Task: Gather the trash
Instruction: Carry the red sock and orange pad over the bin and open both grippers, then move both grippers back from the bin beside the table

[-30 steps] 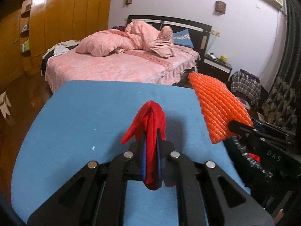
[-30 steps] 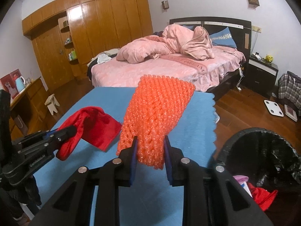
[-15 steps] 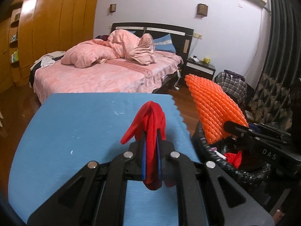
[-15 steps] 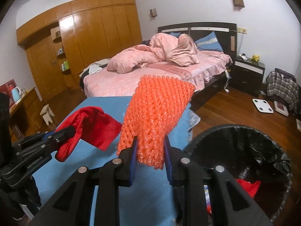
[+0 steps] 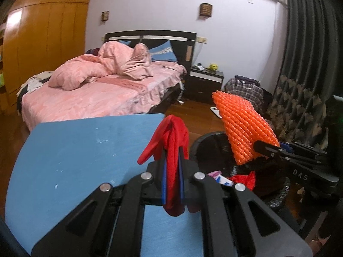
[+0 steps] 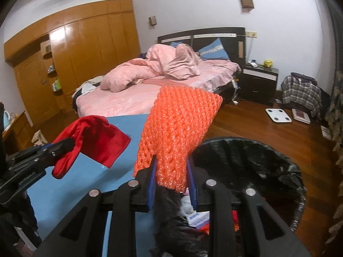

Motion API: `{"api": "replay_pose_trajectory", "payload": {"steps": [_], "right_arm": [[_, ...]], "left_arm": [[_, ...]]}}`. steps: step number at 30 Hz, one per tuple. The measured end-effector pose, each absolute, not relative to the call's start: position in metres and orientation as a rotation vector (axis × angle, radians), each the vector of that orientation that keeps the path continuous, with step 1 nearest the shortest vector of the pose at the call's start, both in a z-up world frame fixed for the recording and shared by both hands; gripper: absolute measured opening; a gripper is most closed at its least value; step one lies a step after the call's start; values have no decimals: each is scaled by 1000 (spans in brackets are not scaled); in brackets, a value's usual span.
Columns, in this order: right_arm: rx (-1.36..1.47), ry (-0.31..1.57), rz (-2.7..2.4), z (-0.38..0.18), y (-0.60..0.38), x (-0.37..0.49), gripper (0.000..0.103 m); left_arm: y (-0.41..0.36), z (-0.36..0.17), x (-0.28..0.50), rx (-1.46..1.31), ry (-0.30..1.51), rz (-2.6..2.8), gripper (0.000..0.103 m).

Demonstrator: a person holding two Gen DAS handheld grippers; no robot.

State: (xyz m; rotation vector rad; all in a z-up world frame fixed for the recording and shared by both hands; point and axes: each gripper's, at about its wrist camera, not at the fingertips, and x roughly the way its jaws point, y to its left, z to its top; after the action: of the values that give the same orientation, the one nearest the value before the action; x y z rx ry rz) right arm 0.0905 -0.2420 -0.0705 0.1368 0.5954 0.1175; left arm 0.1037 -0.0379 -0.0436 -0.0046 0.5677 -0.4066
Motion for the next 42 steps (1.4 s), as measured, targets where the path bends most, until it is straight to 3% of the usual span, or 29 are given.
{"api": "replay_pose_trajectory", "payload": {"steps": [31, 34, 35, 36, 40, 42], "right_arm": [[187, 642, -108, -102, -370, 75, 26], [185, 651, -128, -107, -375, 79, 34], [187, 658, -134, -110, -378, 80, 40], [186, 665, -141, -112, -379, 82, 46], [190, 675, -156, -118, -383, 81, 64], [194, 673, -164, -119, -384, 79, 85]], "left_arm": [[-185, -67, 146, 46, 623, -646, 8], [-192, -71, 152, 40, 643, -655, 27], [-192, -74, 155, 30, 652, -657, 45], [-190, -75, 157, 21, 657, -652, 56], [-181, -81, 162, 27, 675, -615, 65], [-173, -81, 163, 26, 674, -583, 76]]}}
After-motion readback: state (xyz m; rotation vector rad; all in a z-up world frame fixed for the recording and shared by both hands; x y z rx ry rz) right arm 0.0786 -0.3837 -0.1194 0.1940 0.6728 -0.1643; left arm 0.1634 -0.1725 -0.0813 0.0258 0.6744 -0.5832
